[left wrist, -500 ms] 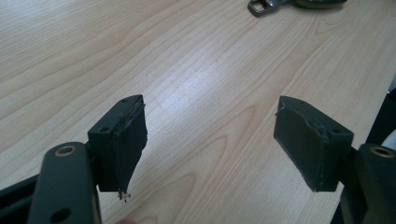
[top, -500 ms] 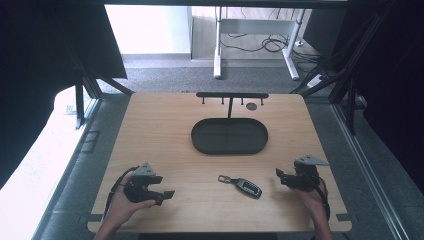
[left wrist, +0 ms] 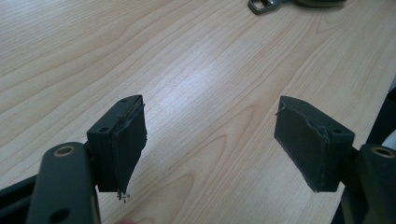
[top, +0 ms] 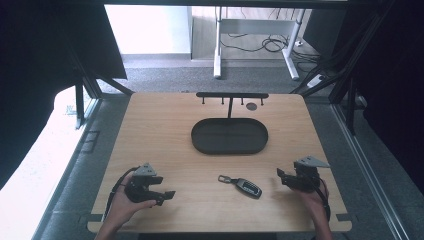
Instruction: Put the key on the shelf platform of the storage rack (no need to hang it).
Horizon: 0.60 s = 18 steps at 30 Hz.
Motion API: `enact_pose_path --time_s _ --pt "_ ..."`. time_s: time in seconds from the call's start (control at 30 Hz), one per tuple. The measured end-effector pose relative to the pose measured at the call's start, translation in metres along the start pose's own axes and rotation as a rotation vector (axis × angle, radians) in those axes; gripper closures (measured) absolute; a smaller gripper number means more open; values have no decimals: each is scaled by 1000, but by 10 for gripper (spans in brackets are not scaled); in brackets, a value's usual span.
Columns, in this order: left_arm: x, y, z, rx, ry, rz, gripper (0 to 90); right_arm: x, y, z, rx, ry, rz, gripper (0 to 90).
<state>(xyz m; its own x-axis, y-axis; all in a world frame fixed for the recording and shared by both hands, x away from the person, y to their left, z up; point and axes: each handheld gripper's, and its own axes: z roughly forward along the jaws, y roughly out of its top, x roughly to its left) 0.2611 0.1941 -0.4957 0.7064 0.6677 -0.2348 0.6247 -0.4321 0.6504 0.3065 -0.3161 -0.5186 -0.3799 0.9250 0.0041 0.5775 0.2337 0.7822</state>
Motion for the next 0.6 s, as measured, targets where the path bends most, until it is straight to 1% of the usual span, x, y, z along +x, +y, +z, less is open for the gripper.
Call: enact_pose_path --time_s 0.1,0.27,0.37,0.43,0.6 --pt "0 0 1 3 -2 0 257 0 1 -2 -4 5 -14 288" --pt "0 0 0 3 -3 0 257 1 0 -1 9 16 -23 293" --pt "1 0 0 6 -5 -1 257 1 -1 0 17 30 -18 293" --pt "1 -1 1 12 -5 -1 257 1 0 -1 16 48 -14 293" --pt "1 -1 3 22 -6 2 258 1 1 -3 17 71 -21 295"
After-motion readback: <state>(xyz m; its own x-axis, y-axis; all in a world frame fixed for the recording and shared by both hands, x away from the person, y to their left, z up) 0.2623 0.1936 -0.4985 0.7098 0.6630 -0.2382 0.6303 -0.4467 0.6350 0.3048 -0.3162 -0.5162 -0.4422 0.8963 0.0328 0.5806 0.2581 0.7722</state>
